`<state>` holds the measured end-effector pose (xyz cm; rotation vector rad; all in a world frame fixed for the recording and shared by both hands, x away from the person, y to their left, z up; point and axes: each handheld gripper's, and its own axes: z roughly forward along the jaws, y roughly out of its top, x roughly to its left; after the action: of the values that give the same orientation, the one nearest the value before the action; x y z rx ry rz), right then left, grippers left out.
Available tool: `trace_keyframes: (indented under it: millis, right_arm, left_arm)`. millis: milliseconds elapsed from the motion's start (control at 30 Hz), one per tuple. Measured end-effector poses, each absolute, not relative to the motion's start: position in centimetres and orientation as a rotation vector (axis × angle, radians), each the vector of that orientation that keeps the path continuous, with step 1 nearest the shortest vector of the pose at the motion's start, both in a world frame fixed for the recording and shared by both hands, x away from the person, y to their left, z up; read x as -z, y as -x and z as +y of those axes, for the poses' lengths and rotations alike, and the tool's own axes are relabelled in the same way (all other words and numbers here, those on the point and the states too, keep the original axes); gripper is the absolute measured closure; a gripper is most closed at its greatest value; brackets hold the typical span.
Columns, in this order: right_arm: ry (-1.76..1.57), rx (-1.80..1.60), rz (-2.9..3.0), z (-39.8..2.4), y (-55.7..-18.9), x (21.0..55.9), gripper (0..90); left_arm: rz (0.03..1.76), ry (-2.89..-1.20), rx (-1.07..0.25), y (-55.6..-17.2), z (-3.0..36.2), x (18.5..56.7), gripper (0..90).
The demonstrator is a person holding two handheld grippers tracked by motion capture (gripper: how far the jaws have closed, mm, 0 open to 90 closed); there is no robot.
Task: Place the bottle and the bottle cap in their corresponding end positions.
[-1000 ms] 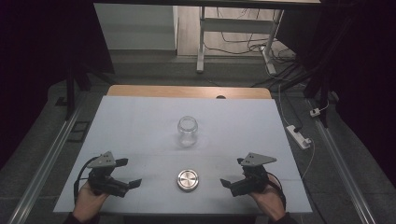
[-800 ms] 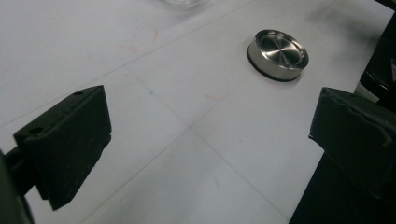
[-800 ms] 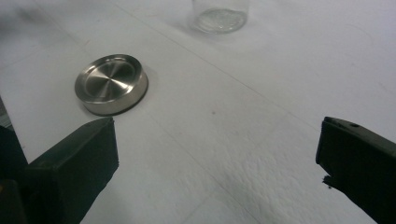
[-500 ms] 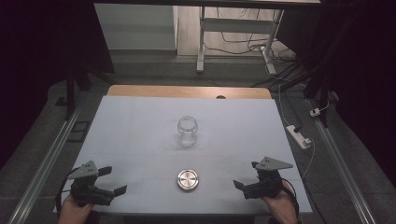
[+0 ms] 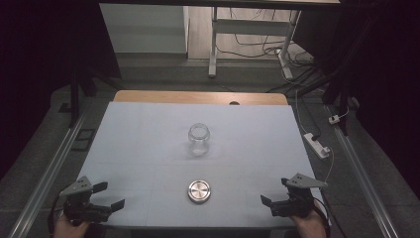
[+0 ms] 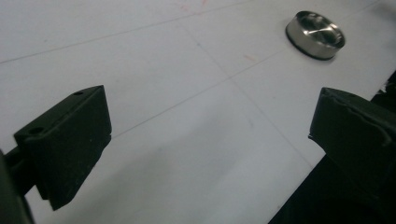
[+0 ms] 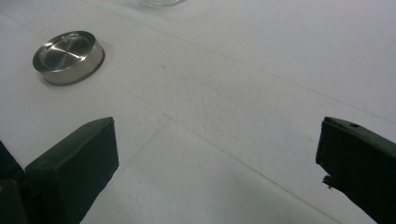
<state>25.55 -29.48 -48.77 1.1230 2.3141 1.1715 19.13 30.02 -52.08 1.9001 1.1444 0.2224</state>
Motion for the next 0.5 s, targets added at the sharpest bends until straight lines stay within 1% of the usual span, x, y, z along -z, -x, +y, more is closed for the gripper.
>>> trace_keyframes:
  millis: [267, 500]
  right_arm:
    - [-1.185, -1.139, 2.310, -30.8, -24.8, 49.4, 0.0]
    - [-1.247, -1.105, 2.310, -31.6, -24.4, 49.7, 0.0]
  left_arm:
    - [1.200, -1.931, -0.254, -18.6, 30.3, 52.3, 0.0]
    - [1.230, -1.976, -0.254, -18.5, 30.2, 52.4, 0.0]
